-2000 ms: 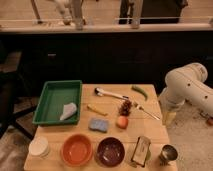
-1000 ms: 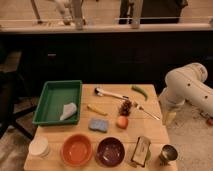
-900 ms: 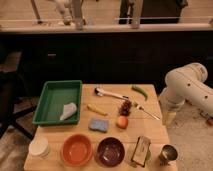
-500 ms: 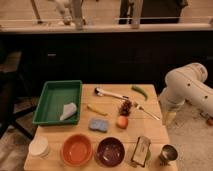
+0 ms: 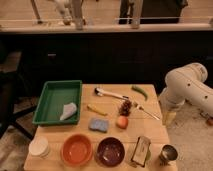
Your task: Stack bowls on top of each other
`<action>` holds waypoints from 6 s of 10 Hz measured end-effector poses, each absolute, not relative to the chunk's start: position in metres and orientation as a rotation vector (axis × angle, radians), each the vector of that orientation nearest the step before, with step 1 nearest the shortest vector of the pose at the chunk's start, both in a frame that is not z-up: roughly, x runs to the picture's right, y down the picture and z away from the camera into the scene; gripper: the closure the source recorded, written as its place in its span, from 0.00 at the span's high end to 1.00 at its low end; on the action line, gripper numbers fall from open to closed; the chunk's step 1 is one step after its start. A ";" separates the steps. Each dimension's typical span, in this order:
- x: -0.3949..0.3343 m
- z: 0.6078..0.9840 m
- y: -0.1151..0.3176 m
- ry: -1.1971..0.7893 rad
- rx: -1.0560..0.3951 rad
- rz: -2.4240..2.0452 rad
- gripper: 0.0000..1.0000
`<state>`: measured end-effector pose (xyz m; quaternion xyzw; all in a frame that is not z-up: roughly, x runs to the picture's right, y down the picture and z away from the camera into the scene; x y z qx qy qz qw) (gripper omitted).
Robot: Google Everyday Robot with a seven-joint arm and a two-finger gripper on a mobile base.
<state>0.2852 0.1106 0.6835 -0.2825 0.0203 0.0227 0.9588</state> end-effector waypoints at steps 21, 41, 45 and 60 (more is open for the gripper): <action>0.200 0.720 0.158 0.142 -0.662 0.145 0.80; 0.031 0.772 0.236 -0.134 -0.756 0.060 0.80; 0.031 0.777 0.243 -0.139 -0.772 0.062 0.65; 0.054 0.745 0.205 -0.106 -0.773 0.009 0.00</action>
